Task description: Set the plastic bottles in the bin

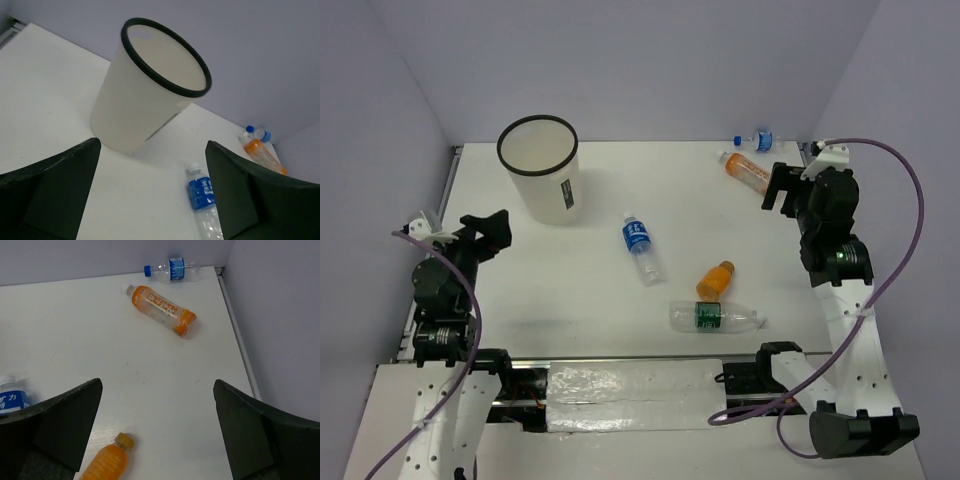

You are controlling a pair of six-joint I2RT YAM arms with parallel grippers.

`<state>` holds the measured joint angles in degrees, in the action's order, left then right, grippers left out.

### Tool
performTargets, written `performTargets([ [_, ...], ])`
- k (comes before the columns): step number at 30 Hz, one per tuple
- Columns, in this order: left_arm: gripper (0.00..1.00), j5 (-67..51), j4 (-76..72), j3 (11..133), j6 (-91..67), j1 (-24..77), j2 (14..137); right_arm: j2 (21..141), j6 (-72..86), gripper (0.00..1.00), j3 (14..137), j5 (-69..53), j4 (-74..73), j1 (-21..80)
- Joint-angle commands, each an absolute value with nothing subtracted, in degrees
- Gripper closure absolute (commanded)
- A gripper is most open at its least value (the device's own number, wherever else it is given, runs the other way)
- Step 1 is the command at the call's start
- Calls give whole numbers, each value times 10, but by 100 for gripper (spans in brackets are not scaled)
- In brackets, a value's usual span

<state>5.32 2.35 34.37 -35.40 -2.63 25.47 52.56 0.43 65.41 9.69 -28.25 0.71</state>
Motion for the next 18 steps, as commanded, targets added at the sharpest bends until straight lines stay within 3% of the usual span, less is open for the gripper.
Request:
performTargets([
  [1,1,-51,68,387,-375,-25,229,487,-1,0,636,99,-302,4],
  [8,1,-279,91,433,-453,-12,328,418,-176,0,592,-64,-333,5],
  [13,0,-208,116,458,-448,92,368,431,-205,0,610,-114,-380,6],
  [18,1,-23,160,511,-442,324,493,458,-254,0,631,-171,-441,5],
])
